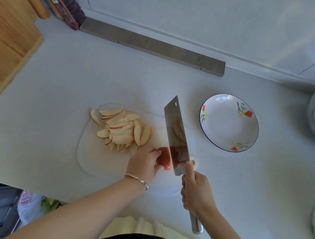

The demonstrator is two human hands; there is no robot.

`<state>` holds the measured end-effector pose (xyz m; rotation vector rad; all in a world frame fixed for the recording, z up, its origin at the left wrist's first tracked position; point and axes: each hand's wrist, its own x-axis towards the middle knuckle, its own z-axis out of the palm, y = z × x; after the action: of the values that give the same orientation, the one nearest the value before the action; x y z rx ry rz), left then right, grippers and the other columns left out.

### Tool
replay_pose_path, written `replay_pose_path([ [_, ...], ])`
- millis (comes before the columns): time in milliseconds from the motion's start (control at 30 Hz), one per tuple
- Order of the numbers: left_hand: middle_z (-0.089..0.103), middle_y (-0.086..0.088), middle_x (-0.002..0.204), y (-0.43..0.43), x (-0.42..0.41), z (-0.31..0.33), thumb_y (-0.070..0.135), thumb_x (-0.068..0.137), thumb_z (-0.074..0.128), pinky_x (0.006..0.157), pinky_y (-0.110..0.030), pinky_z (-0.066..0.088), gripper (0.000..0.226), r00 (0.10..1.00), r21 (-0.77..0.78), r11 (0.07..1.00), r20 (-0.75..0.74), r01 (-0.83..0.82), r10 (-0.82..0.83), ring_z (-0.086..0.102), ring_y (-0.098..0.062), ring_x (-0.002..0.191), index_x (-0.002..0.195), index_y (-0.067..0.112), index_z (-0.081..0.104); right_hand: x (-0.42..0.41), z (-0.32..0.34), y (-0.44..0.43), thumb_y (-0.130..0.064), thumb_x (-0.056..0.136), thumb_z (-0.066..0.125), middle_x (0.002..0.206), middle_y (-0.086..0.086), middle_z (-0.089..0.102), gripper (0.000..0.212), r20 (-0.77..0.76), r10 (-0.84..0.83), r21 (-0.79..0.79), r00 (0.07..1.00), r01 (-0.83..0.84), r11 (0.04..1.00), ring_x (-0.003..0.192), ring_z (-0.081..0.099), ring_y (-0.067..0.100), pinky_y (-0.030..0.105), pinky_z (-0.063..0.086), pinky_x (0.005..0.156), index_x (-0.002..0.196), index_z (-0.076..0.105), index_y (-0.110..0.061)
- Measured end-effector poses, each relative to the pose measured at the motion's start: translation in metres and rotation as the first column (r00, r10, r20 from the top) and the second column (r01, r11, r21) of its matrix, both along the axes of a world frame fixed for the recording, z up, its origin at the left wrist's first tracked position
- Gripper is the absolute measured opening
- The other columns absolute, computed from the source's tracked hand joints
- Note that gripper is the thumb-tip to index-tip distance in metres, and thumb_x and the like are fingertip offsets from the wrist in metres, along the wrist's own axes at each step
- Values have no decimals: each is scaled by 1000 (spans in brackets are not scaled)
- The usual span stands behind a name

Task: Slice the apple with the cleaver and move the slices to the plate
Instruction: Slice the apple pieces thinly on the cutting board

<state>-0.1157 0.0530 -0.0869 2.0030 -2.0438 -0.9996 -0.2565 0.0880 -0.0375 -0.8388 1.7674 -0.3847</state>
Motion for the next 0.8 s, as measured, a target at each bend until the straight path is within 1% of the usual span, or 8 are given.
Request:
replay_pose_path([
  [100, 50, 7, 133, 1, 0, 0, 29, 87, 60, 94, -26, 39, 46, 1000, -5, 1000, 6, 11, -11, 46, -14, 123, 131, 20, 51, -1, 6, 5, -53, 94, 31, 51, 4, 31, 51, -33, 43, -3, 999, -43, 999, 36, 26, 11, 21, 25, 41, 68, 36, -10],
  [233, 53, 6, 130, 1, 0, 0, 27, 84, 63, 93, -25, 40, 45, 1000, -17, 1000, -7, -1, 0, 49, -16, 120, 128, 19, 55, 2, 3, 7, -57, 91, 28, 49, 2, 30, 54, -85, 108, -6, 991, -109, 994, 36, 26, 12, 23, 26, 42, 66, 35, -10],
  [367, 55, 4, 125, -2, -1, 1, 27, 83, 65, 90, -26, 40, 43, 1000, -12, 1000, -3, 2, -2, 50, -18, 116, 124, 18, 58, 0, 1, 10, -57, 92, 28, 49, 2, 29, 54, -91, 94, 32, 991, -91, 995, 35, 26, 12, 23, 27, 42, 65, 33, -11],
  [500, 56, 4, 123, -3, -1, 1, 28, 83, 64, 88, -27, 42, 40, 999, -36, 999, 34, 20, -19, 51, -19, 115, 122, 18, 59, 5, -10, 5, -58, 93, 26, 49, 1, 28, 56, -146, 137, 0, 980, -138, 990, 42, 27, 15, 28, 28, 50, 57, 27, -15],
  [600, 55, 5, 124, -2, -1, 1, 28, 85, 62, 86, -25, 41, 39, 998, -56, 997, 51, 45, -43, 49, -16, 116, 123, 18, 57, 12, -20, 3, -56, 94, 25, 47, 0, 30, 56, -165, 140, -33, 976, -147, 989, 46, 30, 17, 32, 31, 56, 56, 28, -15],
  [700, 51, 6, 130, 0, 3, -2, 26, 89, 56, 88, -23, 39, 40, 997, -69, 994, 29, 79, -77, 47, -15, 120, 128, 19, 53, 14, -20, 2, -52, 96, 28, 36, -8, 32, 53, -109, 74, -58, 991, -81, 995, 41, 33, 14, 28, 31, 51, 53, 36, -23],
  [733, 49, 6, 132, 1, 4, -3, 25, 90, 54, 90, -23, 39, 40, 996, -71, 993, 18, 90, -89, 46, -14, 122, 130, 19, 51, 13, -19, 1, -52, 96, 29, 37, -9, 33, 51, -70, 35, -53, 997, -39, 998, 39, 33, 13, 26, 31, 47, 54, 39, -24],
  [800, 48, 7, 136, 2, 6, -5, 24, 92, 51, 94, -23, 39, 41, 995, -79, 992, 10, 98, -98, 45, -14, 125, 133, 20, 49, 9, -12, -2, -52, 96, 31, 45, -2, 35, 53, -8, -20, -18, 1000, 20, 1000, 36, 32, 13, 21, 30, 40, 58, 41, -16],
])
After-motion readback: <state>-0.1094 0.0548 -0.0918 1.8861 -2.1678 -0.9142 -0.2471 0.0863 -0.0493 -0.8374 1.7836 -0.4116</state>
